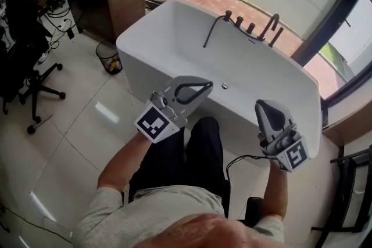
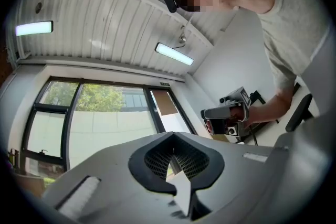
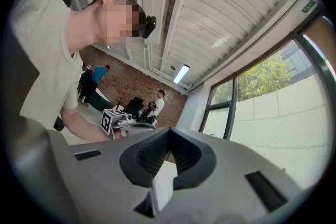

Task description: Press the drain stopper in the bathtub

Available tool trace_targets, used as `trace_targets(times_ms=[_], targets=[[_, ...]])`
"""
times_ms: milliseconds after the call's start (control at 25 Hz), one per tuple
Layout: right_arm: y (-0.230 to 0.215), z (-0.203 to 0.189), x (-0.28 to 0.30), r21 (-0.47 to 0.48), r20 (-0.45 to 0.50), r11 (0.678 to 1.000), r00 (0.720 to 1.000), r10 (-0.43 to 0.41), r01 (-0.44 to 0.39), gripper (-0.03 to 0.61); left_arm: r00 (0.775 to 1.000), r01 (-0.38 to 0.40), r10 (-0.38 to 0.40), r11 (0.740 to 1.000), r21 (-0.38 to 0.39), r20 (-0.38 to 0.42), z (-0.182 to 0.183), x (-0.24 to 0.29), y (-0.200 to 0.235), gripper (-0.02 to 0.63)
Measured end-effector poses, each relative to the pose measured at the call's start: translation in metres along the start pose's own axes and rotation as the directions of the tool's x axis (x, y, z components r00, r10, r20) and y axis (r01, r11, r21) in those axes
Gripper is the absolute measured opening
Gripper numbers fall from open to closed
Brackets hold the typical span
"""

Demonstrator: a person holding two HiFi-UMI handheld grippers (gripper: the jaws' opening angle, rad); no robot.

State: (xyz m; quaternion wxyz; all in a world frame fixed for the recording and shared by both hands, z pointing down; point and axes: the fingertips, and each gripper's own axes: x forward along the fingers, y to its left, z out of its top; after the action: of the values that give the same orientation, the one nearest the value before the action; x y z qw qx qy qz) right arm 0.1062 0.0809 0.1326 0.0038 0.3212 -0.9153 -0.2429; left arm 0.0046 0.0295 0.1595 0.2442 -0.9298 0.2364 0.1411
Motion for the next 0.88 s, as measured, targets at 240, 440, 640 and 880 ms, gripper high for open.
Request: trace_targets(times_ms=[240, 440, 640, 880], targets=[[0.079, 0.045, -0.011, -0.151, 0.049, 0.986, 0.996, 0.077, -0.068, 0.001, 0.997, -0.009, 0.015, 0.998, -0.068, 0.078, 0.046, -0.050, -0.022, 0.009], [0.096, 0.065, -0.032, -0.181, 0.109, 0.983, 0.994, 0.028, -0.008, 0.000, 0.990, 0.057, -0.053, 0.998, -0.024, 0.127, 0.085, -0.046, -0.049, 0.009], [0.091, 0.067, -0.049, -0.197, 0.082, 0.980, 0.997, -0.008, 0.024, 0.000, 0.987, 0.120, -0.122, 0.992, 0.027, 0.108, 0.100, -0.026, -0.079, 0.009], [0.075, 0.086, -0.056, -0.243, 0.094, 0.965, 0.993, -0.076, 0.097, 0.000, 0.983, 0.150, -0.154, 0.988, 0.044, 0.104, 0.109, -0.016, -0.090, 0.009]])
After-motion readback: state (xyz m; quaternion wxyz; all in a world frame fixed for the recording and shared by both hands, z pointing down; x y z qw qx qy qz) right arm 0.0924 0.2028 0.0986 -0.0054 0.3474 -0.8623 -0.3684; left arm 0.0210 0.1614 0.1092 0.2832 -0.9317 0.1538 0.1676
